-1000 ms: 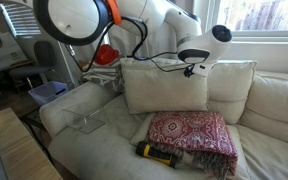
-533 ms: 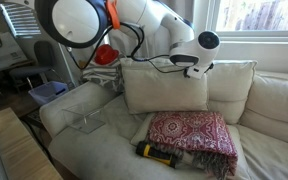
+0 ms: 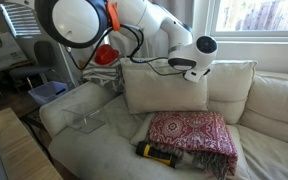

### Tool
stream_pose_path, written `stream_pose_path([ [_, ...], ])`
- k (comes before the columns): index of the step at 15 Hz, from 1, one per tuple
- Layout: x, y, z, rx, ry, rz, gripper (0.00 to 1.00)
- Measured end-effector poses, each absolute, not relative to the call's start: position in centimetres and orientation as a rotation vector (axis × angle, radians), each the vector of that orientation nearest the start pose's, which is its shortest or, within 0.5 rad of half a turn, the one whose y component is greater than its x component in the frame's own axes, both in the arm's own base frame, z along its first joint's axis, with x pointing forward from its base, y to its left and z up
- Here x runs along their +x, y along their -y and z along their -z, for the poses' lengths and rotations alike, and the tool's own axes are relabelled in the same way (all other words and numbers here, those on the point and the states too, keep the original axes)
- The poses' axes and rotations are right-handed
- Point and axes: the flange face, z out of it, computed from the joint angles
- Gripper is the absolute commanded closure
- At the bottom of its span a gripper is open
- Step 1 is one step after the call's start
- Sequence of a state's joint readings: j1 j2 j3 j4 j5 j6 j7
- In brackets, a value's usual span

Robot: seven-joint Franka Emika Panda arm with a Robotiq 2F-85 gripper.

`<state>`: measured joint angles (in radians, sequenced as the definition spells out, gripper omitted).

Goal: Put the pillow upright and move it to the left

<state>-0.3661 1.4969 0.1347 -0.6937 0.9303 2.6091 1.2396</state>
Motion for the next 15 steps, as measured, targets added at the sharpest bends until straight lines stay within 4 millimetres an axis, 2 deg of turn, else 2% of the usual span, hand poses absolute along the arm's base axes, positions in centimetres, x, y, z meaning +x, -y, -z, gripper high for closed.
stream_pose_path([
  [2, 75.7, 25.8, -4.8, -0.881, -2.156, -0.024, 0.96],
  [3, 75.7, 25.8, -4.7, -0.88, -2.158, -0.027, 0.99],
  [9, 75.7, 25.3, -4.4, -0.871, -2.16, -0.044, 0.99],
  [15, 76.8, 23.7, -5.9, -0.941, -2.107, -0.02, 0.99],
])
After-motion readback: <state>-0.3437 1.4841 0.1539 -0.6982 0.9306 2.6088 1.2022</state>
